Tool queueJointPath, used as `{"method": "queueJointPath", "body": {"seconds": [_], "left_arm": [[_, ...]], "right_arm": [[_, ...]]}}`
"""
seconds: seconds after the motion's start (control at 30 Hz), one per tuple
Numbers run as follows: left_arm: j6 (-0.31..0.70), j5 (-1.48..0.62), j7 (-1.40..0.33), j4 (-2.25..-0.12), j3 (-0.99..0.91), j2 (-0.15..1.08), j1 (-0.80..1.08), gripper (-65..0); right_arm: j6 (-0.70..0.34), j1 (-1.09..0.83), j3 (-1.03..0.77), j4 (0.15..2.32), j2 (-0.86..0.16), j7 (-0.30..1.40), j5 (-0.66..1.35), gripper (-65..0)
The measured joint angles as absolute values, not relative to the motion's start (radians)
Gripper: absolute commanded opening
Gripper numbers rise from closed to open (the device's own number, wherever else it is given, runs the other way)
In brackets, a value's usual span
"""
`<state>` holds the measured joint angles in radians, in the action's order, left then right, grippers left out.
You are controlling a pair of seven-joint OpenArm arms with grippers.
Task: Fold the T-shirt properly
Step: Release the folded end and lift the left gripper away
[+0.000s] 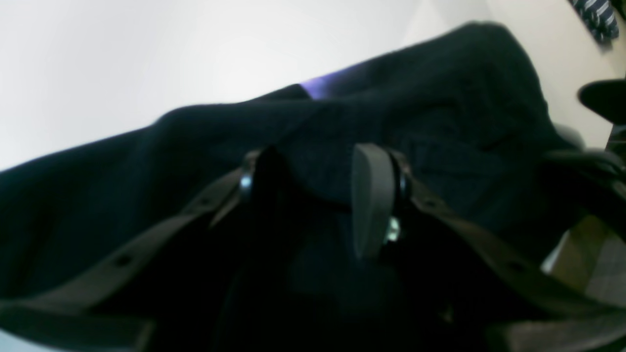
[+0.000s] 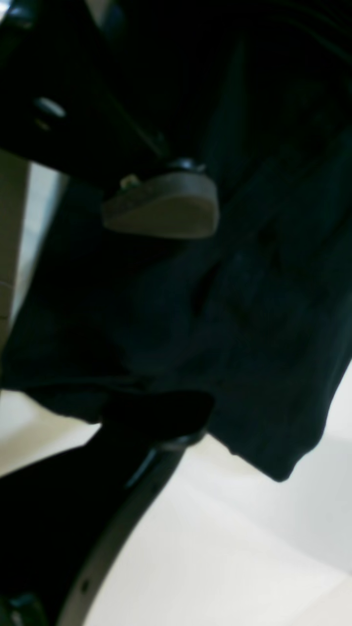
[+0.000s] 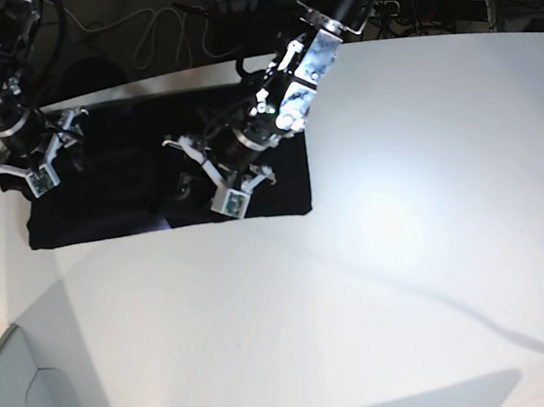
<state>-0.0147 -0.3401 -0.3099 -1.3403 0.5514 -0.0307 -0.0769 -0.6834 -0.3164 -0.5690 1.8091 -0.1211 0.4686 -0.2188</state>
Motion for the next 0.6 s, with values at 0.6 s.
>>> {"method": "queueJointPath", "body": {"seconds": [0.6], "left_arm": [[-0.021,-0.345,-0.313,-1.587,0.328,0.052,-0.011,-39.9]], "right_arm": [[-0.684,-0.222,-0.756,1.758,-0.088,0.478,-0.218,-17.5]]}}
